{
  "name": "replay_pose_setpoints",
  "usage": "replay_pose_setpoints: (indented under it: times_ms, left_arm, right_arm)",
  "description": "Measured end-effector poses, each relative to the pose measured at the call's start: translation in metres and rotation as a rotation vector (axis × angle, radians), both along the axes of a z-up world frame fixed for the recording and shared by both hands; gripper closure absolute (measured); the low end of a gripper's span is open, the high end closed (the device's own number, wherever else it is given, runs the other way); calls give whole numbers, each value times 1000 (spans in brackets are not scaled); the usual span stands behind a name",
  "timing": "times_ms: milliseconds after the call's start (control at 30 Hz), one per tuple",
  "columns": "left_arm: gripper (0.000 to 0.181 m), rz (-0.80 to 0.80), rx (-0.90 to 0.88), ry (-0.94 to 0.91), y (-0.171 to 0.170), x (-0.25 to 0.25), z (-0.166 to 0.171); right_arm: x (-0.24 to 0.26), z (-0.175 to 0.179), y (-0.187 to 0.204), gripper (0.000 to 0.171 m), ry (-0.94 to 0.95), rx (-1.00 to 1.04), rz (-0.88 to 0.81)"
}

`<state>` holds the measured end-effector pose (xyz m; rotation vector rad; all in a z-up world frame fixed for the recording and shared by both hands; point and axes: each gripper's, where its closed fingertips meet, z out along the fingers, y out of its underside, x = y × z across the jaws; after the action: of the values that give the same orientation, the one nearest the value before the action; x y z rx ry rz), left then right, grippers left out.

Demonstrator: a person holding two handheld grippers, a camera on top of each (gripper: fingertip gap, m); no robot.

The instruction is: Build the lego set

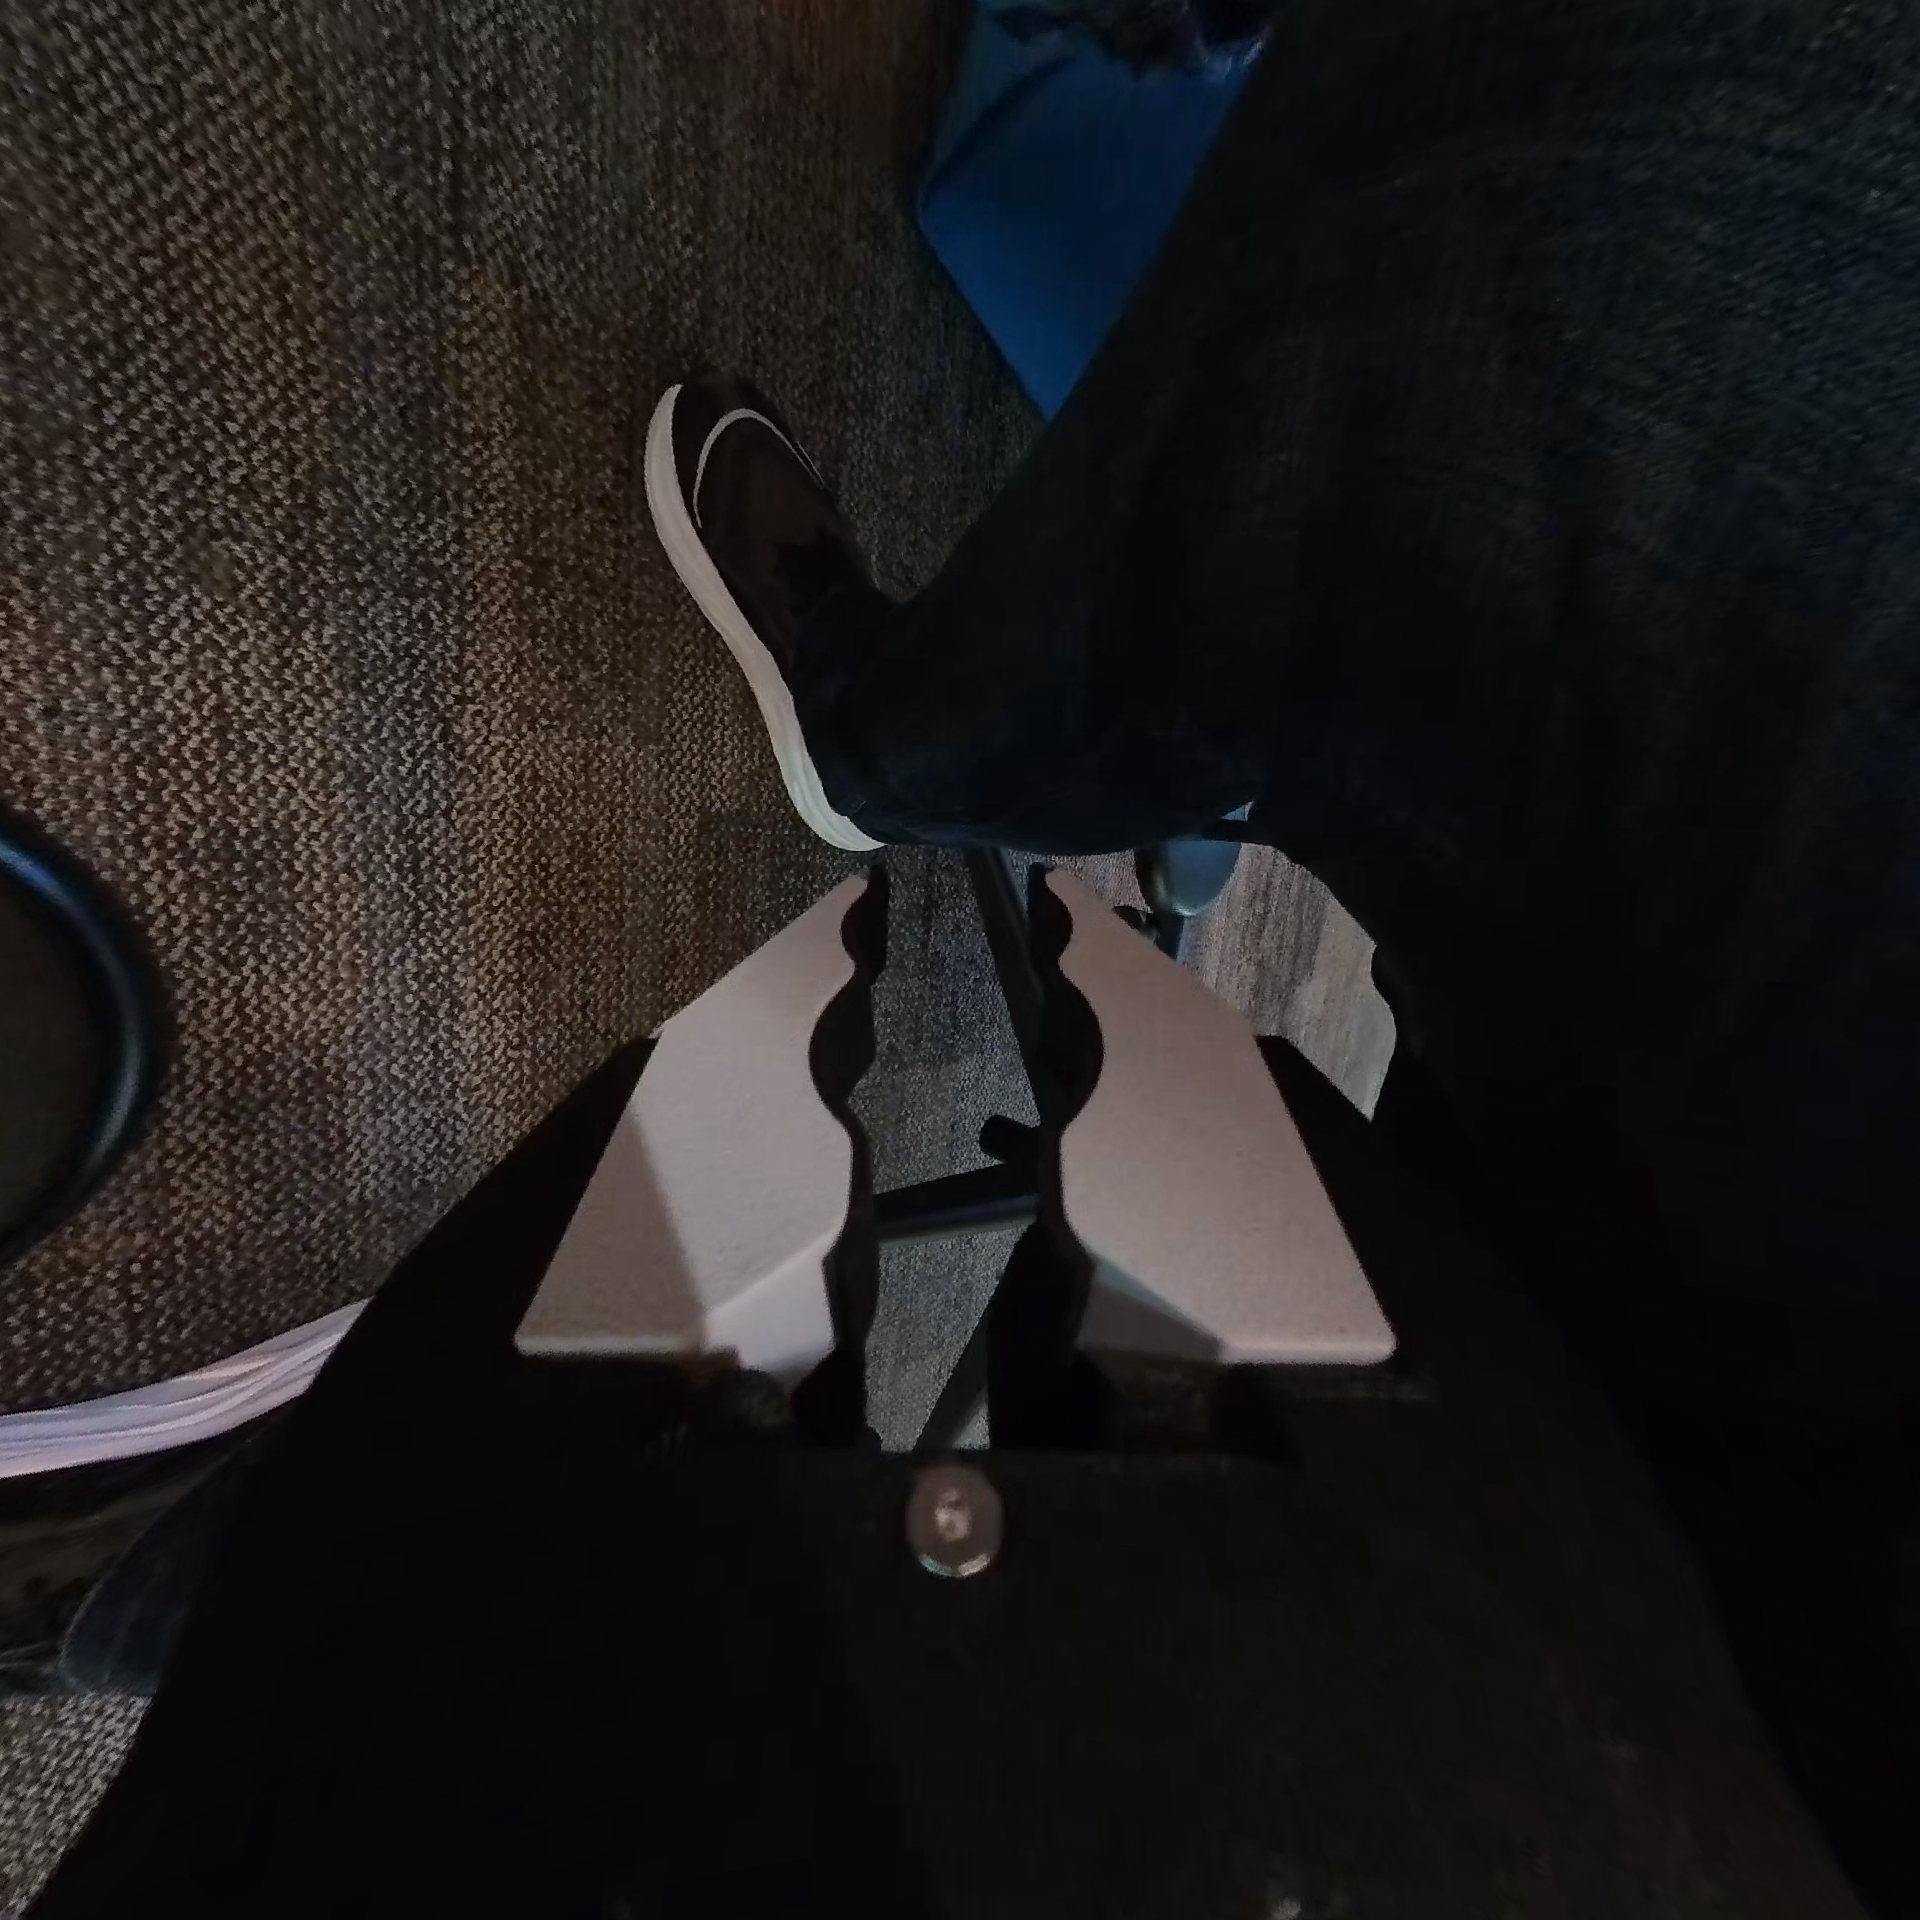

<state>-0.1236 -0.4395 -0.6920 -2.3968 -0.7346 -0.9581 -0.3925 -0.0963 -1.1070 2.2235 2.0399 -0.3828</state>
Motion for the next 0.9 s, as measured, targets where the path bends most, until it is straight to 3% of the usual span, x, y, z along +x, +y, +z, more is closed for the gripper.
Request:
replay_pose_setpoints:
  times_ms: [233,367,500,667,767,900]
  left_arm:
    - [157,-3,40,18,10,-6,12]
    - [157,-14,35,13,8,-1,9]
    - [156,-2,36,-8,7,-2,8]
    - [156,3,47,-3,9,-5,11]
    - [156,8,45,-10,8,-5,10]
    - [156,13,46,-11,8,-5,10]
  right_arm:
    - [-14,26,-14,171,133,-198,-110]
    - [-16,33,-48,155,193,-184,147]
    - [-4,33,-101,155,226,-233,316]
    - [15,19,-151,149,218,-239,347]
    - [15,10,-153,143,205,-154,313]
    - [12,2,-152,151,189,-66,316]
